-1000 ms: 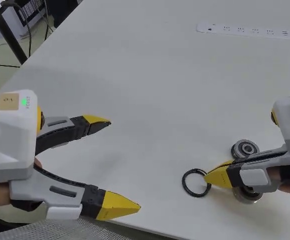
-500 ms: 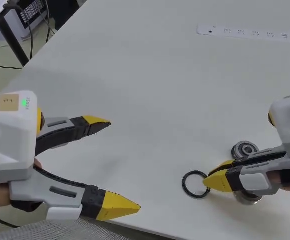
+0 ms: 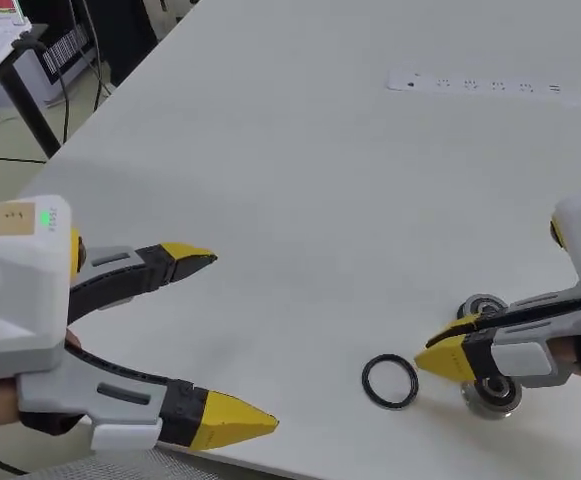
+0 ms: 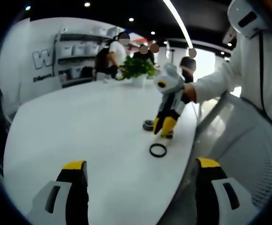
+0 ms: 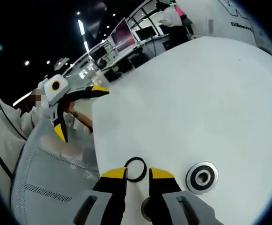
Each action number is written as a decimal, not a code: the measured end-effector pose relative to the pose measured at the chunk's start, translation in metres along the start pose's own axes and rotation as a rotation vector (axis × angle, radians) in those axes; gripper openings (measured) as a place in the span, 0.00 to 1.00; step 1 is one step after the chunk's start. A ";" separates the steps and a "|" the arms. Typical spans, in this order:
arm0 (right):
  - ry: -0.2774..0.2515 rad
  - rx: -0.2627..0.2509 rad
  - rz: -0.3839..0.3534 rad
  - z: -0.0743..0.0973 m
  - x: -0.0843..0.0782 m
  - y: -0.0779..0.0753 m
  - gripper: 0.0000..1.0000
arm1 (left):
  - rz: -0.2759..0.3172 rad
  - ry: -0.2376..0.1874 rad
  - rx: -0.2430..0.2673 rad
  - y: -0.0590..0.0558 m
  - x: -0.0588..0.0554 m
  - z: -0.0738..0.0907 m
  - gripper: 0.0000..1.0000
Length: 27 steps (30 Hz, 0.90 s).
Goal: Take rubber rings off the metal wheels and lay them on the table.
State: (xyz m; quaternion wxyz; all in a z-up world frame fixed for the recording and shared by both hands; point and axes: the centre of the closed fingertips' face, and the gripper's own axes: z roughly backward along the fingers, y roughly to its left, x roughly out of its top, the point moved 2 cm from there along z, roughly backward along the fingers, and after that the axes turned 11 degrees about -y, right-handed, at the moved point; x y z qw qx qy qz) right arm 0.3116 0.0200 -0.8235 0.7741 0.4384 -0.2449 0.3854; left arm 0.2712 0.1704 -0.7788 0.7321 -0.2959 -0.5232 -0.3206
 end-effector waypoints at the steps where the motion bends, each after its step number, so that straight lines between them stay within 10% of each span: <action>1: -0.006 -0.003 0.005 0.002 0.002 0.000 0.15 | -0.003 0.000 0.002 0.000 0.001 0.000 0.97; 27: -0.136 -0.049 0.107 0.052 0.025 0.010 0.30 | -0.032 -0.013 0.046 -0.014 0.020 0.013 0.99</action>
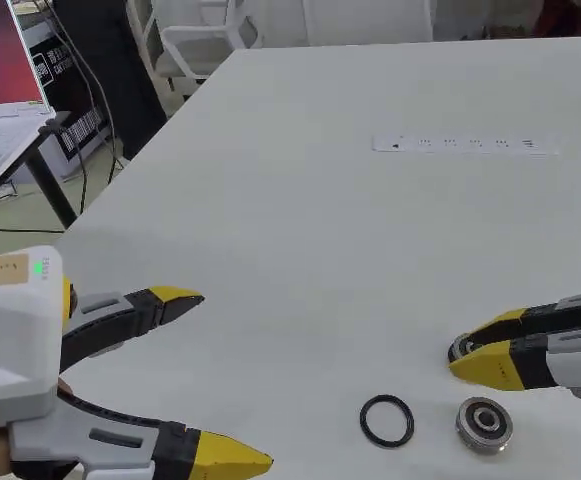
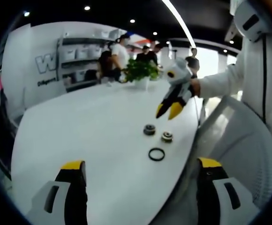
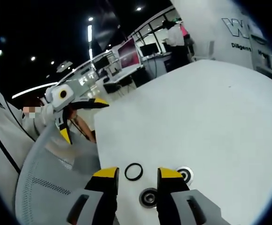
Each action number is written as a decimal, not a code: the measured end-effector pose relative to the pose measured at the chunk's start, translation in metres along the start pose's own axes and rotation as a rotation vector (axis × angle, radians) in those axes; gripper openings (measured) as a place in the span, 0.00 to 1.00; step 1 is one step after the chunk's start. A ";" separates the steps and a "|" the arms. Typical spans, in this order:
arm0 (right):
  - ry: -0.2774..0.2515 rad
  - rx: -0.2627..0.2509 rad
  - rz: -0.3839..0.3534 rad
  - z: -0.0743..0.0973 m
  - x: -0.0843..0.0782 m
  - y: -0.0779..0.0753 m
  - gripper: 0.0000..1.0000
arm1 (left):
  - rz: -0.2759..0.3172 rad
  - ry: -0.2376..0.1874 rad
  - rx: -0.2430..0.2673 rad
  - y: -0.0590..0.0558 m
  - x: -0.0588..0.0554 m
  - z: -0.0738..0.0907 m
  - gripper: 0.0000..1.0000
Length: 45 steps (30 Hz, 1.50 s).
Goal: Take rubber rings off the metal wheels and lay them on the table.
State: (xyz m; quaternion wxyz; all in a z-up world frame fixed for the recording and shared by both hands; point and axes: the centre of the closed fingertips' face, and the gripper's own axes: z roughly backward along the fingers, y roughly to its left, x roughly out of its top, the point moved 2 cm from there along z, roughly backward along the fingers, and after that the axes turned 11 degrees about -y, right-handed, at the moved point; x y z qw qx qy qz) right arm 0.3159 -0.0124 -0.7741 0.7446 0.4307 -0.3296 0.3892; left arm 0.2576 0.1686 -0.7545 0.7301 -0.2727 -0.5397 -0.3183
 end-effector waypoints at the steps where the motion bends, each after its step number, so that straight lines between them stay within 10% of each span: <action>1: -0.005 -0.007 0.005 0.003 0.000 0.000 0.30 | -0.001 -0.001 0.000 -0.001 0.001 0.000 0.99; 31: -0.127 -0.089 0.084 0.060 0.019 -0.003 0.46 | -0.017 0.001 0.015 -0.015 0.009 0.003 1.00; 45: -0.150 -0.133 0.080 0.088 0.006 -0.018 0.50 | -0.057 -0.040 0.012 -0.030 0.034 -0.006 1.00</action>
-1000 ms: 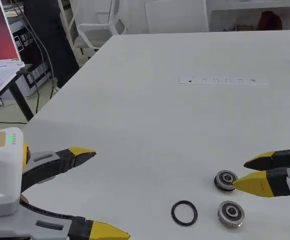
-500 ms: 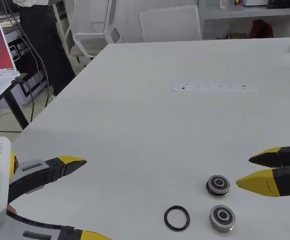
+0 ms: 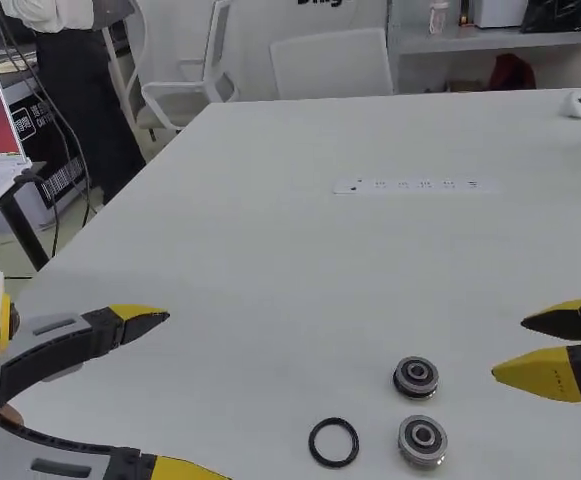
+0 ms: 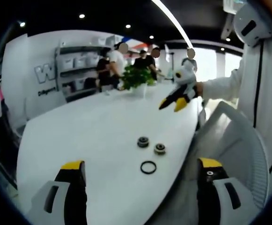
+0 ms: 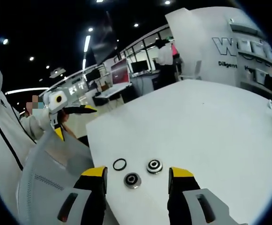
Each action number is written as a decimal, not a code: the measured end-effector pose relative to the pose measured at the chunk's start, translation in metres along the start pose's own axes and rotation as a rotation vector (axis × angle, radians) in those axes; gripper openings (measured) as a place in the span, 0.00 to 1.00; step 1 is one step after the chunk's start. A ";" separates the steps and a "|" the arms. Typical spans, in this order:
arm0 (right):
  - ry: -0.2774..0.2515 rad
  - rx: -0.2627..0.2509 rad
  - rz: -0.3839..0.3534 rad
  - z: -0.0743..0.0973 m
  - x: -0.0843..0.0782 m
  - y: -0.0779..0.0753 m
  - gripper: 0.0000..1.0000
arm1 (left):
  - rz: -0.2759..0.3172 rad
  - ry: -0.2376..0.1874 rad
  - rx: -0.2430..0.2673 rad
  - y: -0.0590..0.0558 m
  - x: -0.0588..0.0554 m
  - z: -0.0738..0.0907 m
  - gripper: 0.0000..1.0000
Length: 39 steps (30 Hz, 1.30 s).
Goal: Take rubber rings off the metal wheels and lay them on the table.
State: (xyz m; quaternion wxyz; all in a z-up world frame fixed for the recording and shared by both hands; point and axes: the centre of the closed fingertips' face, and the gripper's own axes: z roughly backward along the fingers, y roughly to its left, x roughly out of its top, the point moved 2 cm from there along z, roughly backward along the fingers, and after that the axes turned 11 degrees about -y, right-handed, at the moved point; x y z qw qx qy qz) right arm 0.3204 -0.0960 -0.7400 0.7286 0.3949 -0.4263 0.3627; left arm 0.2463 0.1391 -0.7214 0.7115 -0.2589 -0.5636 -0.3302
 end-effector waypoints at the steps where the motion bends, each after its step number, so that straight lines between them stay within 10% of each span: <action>1: -0.003 -0.001 0.000 0.002 -0.001 -0.001 0.50 | -0.003 -0.001 -0.001 -0.001 0.002 0.000 1.00; 39: -0.041 0.001 -0.080 0.004 -0.047 -0.042 0.47 | -0.173 -0.010 -0.097 -0.006 0.053 -0.069 0.97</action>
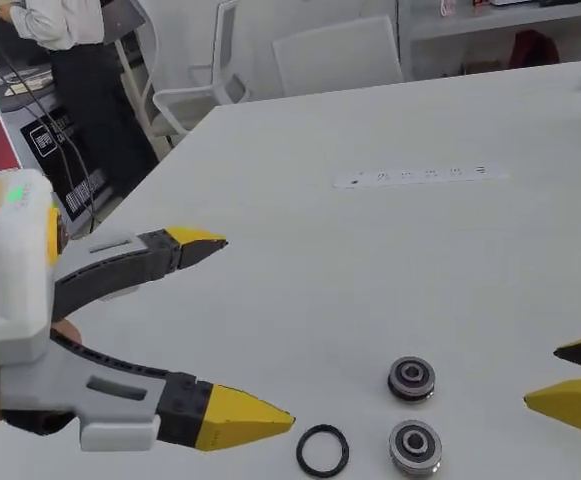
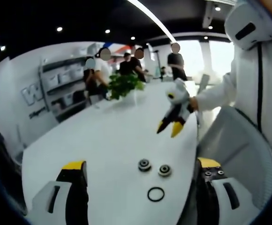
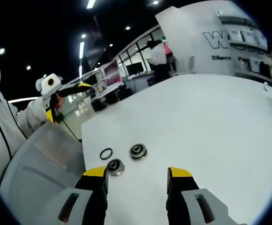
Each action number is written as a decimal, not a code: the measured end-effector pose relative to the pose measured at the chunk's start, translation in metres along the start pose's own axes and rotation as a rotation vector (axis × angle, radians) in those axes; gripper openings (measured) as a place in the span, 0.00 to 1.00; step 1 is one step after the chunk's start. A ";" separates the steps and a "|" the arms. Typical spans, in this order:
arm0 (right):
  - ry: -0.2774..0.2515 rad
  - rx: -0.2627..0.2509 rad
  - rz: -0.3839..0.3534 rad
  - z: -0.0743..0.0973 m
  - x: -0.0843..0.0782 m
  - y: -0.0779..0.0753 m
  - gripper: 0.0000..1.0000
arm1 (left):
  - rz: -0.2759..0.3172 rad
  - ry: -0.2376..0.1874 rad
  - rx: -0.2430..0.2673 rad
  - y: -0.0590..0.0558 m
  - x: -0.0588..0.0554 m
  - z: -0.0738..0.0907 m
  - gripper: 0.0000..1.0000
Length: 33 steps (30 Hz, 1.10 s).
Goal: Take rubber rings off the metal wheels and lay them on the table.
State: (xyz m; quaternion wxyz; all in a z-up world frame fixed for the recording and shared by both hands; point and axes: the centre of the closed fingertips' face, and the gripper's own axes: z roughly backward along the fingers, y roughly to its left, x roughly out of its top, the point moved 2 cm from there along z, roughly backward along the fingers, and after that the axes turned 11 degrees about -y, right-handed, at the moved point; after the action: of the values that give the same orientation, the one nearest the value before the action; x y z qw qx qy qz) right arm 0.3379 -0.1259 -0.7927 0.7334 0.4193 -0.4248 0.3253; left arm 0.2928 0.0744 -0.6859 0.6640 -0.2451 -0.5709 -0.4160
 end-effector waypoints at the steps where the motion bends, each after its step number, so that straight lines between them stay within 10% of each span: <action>1: -0.003 0.003 -0.005 -0.001 -0.001 0.000 0.47 | -0.007 -0.001 -0.002 0.001 0.001 -0.002 0.97; 10: 0.007 0.022 -0.019 -0.011 -0.013 0.002 0.46 | -0.076 0.007 -0.018 0.010 0.005 -0.025 0.93; 33: 0.015 0.048 -0.030 -0.033 -0.024 -0.014 0.43 | -0.037 0.025 -0.092 0.032 -0.011 -0.083 0.85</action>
State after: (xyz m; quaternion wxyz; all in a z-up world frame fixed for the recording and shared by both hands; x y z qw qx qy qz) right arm 0.3509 -0.1057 -0.8280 0.7311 0.4408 -0.4048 0.3277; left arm 0.3651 0.0283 -0.7106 0.6513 -0.2596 -0.5473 -0.4571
